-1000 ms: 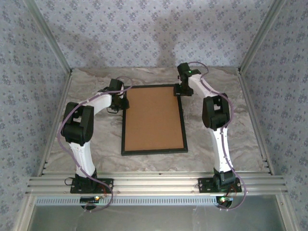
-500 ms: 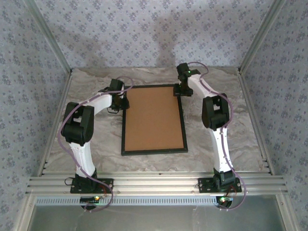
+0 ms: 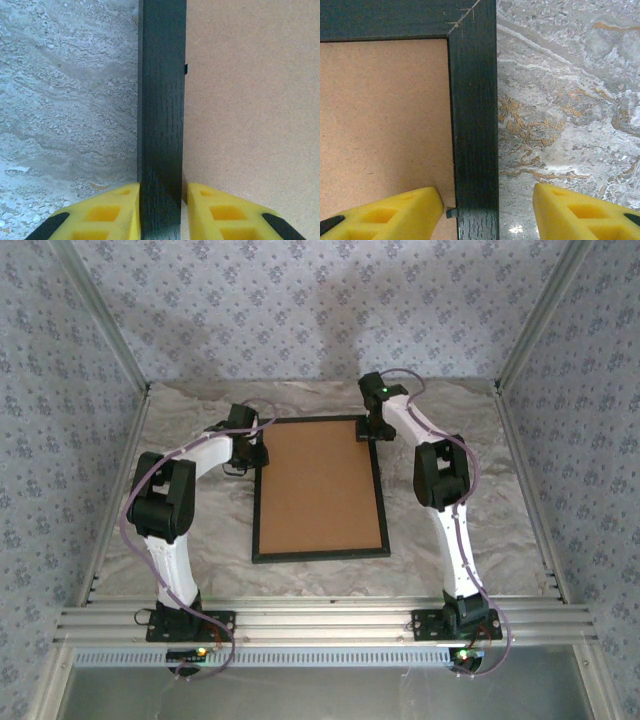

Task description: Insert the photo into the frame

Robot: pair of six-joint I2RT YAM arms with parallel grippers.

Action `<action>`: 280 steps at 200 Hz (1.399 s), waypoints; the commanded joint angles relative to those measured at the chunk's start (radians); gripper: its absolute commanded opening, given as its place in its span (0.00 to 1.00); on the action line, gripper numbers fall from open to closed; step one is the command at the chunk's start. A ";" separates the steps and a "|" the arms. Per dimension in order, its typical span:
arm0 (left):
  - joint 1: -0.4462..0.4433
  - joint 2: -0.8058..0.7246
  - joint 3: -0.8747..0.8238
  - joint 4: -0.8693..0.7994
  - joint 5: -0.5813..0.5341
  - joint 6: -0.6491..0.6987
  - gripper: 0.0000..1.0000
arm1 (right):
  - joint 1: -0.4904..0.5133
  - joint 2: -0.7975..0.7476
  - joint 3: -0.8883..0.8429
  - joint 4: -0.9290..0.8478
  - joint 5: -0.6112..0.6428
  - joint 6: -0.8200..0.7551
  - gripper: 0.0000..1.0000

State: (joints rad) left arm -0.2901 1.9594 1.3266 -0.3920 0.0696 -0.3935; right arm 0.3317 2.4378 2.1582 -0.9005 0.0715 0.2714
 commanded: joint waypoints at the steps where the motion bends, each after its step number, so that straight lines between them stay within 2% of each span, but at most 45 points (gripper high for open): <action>1: -0.049 0.052 -0.020 -0.004 0.105 -0.006 0.28 | 0.039 0.024 -0.028 -0.100 -0.145 -0.023 0.57; 44: -0.045 0.049 -0.020 -0.009 0.091 -0.004 0.28 | -0.013 -0.150 -0.077 -0.066 -0.135 -0.041 0.57; 102: -0.040 0.040 -0.017 -0.016 0.084 0.002 0.28 | -0.084 -0.325 -0.306 0.028 -0.119 -0.026 0.57; 136: -0.041 0.041 -0.016 -0.017 0.084 0.002 0.28 | -0.108 -0.302 -0.330 0.063 -0.129 -0.024 0.57; 206: -0.040 0.047 -0.017 -0.021 0.084 0.004 0.28 | -0.112 -0.167 -0.244 0.070 -0.144 -0.034 0.57; 280: -0.040 0.047 -0.015 -0.025 0.087 0.006 0.28 | -0.114 -0.141 -0.209 0.085 -0.143 -0.023 0.58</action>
State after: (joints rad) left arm -0.3107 1.9667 1.3262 -0.3626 0.1104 -0.3931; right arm 0.2184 2.2631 1.9106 -0.8051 -0.0677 0.2459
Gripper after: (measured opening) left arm 0.282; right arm 0.576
